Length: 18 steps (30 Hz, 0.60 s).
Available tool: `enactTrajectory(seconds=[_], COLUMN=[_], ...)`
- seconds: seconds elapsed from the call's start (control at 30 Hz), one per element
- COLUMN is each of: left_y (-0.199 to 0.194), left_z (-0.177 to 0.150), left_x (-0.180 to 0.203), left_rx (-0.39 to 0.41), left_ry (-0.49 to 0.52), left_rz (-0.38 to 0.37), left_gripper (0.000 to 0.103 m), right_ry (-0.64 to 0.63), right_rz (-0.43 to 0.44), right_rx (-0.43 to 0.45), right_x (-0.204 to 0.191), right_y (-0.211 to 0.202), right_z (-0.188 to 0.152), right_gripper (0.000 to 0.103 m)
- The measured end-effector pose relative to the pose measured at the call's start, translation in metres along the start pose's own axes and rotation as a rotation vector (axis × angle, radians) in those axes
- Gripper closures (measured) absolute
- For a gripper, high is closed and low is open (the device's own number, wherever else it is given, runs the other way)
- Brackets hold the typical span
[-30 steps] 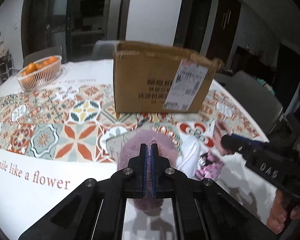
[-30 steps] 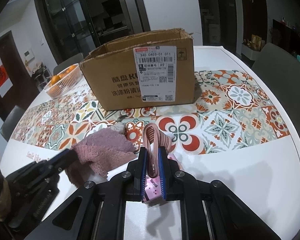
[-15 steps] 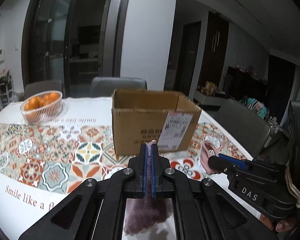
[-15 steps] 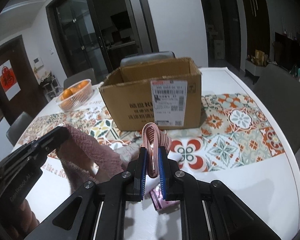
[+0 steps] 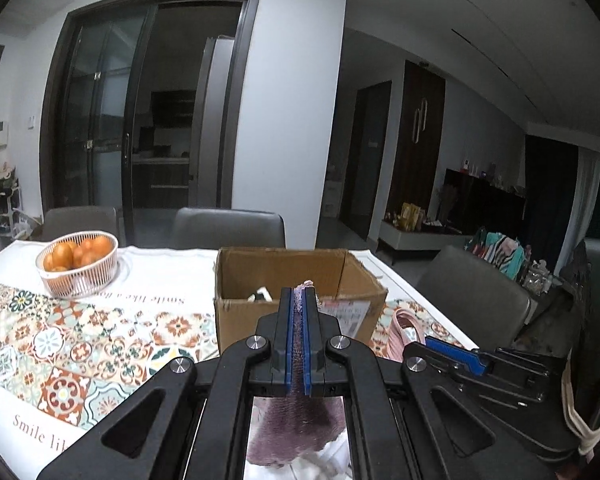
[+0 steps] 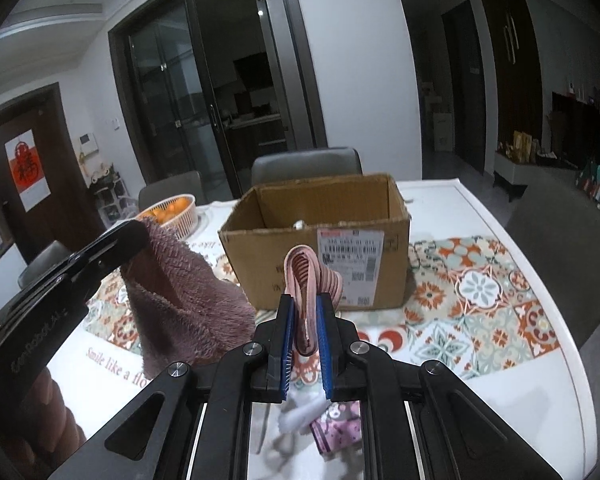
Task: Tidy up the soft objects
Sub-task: 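Carry the towel and strap over the box and release them inside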
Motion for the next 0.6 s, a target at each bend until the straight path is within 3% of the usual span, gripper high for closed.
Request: enactTrajectory(seconds=[0.6], left_y=[0.037], left_z=[0.046], left_x=[0.002], left_rx=[0.077], left_ry=[0.031], left_rz=[-0.001], left_gripper=[0.098], right_ry=[-0.027], right_rz=[0.003], right_rx=[0.085], right_x=[0.004], right_y=[0.015], right_z=[0.049], right_gripper=[0.090])
Point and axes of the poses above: each gripper's, at about its wrist camera, not at the fingertips, and y roughly the way its jaws point, x to its right, z to its top, the point moved 1 cm from there along y, roughly the way its jaws point, and after that the axes turned 3 degrees about z, right-handed, at the moved point
